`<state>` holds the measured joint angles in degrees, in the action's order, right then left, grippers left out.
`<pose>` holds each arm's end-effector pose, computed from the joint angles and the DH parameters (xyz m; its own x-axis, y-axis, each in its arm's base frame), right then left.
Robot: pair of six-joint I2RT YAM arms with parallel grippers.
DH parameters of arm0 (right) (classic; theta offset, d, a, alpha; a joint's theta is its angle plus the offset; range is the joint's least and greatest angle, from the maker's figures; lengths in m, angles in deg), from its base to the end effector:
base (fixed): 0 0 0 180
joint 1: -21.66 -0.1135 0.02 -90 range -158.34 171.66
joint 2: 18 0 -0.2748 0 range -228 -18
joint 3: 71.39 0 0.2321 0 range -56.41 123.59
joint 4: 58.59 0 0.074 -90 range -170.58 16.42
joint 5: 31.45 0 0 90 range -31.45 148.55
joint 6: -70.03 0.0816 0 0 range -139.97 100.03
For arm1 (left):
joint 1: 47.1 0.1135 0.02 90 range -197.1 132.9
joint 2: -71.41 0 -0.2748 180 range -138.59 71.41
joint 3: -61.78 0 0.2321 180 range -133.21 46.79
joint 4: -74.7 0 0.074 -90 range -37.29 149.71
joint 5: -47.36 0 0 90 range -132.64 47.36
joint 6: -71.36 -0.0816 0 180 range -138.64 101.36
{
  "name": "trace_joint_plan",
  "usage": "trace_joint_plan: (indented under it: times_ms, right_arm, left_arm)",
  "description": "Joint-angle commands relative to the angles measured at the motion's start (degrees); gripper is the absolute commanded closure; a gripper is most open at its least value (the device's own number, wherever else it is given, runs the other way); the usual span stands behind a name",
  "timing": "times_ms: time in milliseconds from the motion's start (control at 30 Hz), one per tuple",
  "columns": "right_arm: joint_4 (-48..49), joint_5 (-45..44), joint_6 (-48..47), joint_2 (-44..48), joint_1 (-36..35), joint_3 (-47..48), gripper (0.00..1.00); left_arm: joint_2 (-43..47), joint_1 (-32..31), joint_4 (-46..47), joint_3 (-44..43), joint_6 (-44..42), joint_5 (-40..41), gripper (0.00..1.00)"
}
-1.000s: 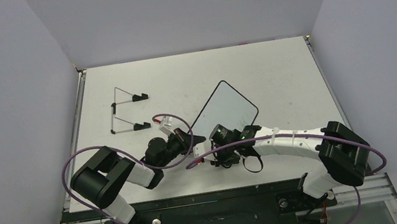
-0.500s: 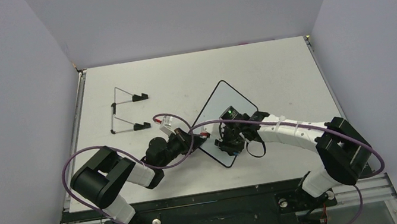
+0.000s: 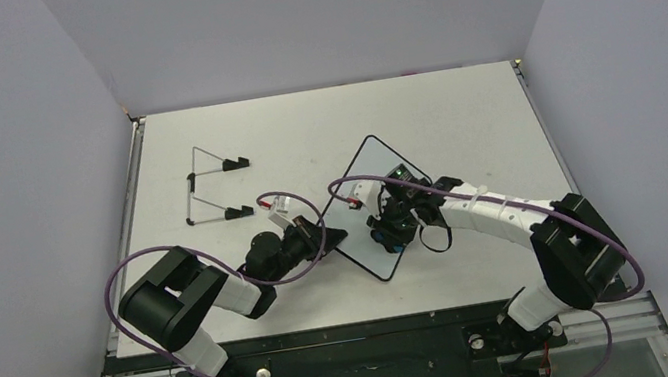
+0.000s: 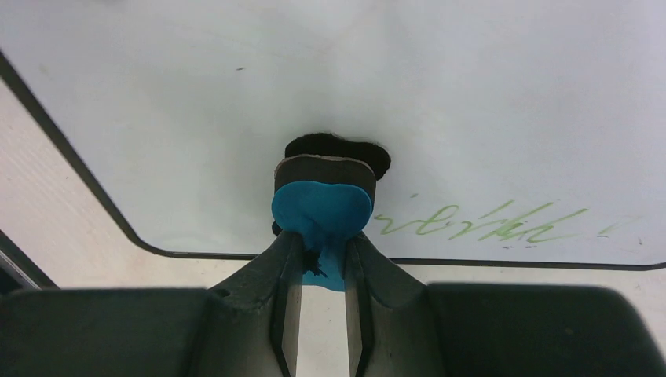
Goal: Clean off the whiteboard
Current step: Erase the whiteboard at the center of the board.
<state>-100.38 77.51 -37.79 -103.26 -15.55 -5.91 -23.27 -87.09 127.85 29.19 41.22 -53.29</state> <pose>0.2131 0.1951 0.1759 -0.4540 -0.7082 -0.5407 -0.8761 0.4653 0.1263 0.2227 -0.2065 0.1583 -0.7269 -0.4996 -0.4712 0.2844 0.4055 -0.8687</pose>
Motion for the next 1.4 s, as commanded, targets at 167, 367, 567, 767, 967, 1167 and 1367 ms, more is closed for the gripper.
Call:
trace_joint_plan:
  times_ms: [167, 367, 567, 767, 967, 1167, 1367]
  right_arm:
    - [-0.7, 7.3, -3.8, 0.5, -4.6, 0.2, 1.0]
    - [-0.6, 7.9, -2.8, 2.6, -2.2, 1.1, 1.0]
    - [4.1, 4.7, 0.3, 7.2, 4.7, -1.5, 1.0]
    - [-1.8, 11.5, -4.8, 5.7, 1.3, -0.8, 1.0]
    - [-7.6, 14.6, -11.0, 2.3, -5.0, 1.2, 1.0]
    - [-1.3, 5.3, -0.8, 2.4, 2.7, 1.5, 1.0]
    - [-1.7, 2.4, 0.5, 0.5, 5.8, 1.4, 1.0]
  left_arm:
    - [2.7, -1.3, 9.3, 0.6, 4.7, -0.4, 1.0]
    - [3.3, -1.3, 9.5, 1.2, 5.7, -0.1, 1.0]
    - [3.8, -1.4, 9.0, 0.7, 7.0, 0.4, 1.0]
    - [4.5, -1.6, 7.5, 0.7, 7.0, 1.6, 1.0]
    - [4.9, -1.7, 7.4, 0.7, 5.7, 2.0, 1.0]
    - [6.6, -1.6, 5.6, 1.0, 4.5, 2.3, 1.0]
    - [6.5, -1.6, 5.4, 0.5, 4.4, 2.5, 1.0]
